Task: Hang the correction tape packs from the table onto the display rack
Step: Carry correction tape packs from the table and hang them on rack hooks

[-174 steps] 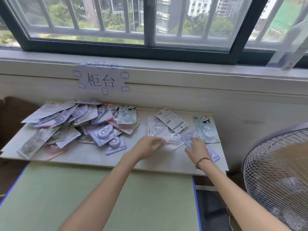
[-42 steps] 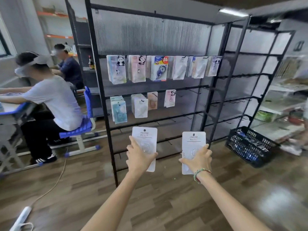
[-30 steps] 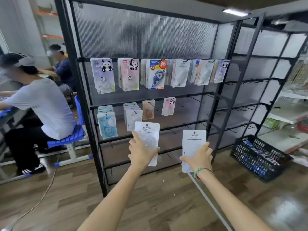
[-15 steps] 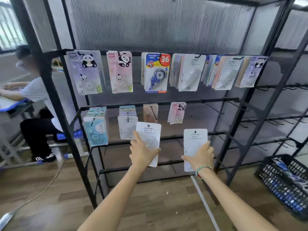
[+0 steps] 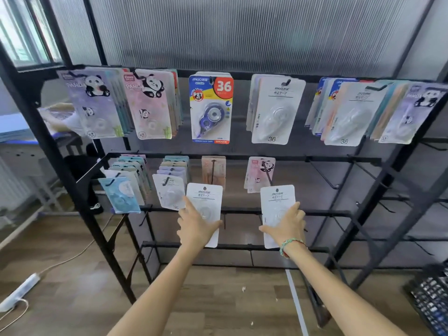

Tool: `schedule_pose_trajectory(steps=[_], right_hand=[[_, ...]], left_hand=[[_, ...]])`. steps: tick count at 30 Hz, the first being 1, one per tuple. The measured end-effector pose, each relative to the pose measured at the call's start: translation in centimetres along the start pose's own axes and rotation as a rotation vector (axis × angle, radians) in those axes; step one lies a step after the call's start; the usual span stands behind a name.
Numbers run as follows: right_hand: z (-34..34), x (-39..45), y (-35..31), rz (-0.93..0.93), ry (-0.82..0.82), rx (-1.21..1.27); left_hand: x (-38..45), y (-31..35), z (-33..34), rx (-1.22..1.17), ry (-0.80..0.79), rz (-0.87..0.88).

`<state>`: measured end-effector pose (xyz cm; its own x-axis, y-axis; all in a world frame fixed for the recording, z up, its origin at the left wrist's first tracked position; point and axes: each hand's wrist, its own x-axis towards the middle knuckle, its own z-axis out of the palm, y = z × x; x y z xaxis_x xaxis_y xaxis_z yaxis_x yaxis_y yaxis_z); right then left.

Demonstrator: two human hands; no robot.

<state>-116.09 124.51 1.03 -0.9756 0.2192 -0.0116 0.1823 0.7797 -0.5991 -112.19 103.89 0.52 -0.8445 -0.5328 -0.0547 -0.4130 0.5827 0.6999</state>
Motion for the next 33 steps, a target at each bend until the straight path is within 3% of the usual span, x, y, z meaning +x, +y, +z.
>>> schedule_pose_trajectory(steps=[33], right_hand=[[1.9,3.2,0.6,-0.074,-0.008,-0.07]], left_hand=[[3.5,1.2,4.0,0.008,0.018,-0.034]])
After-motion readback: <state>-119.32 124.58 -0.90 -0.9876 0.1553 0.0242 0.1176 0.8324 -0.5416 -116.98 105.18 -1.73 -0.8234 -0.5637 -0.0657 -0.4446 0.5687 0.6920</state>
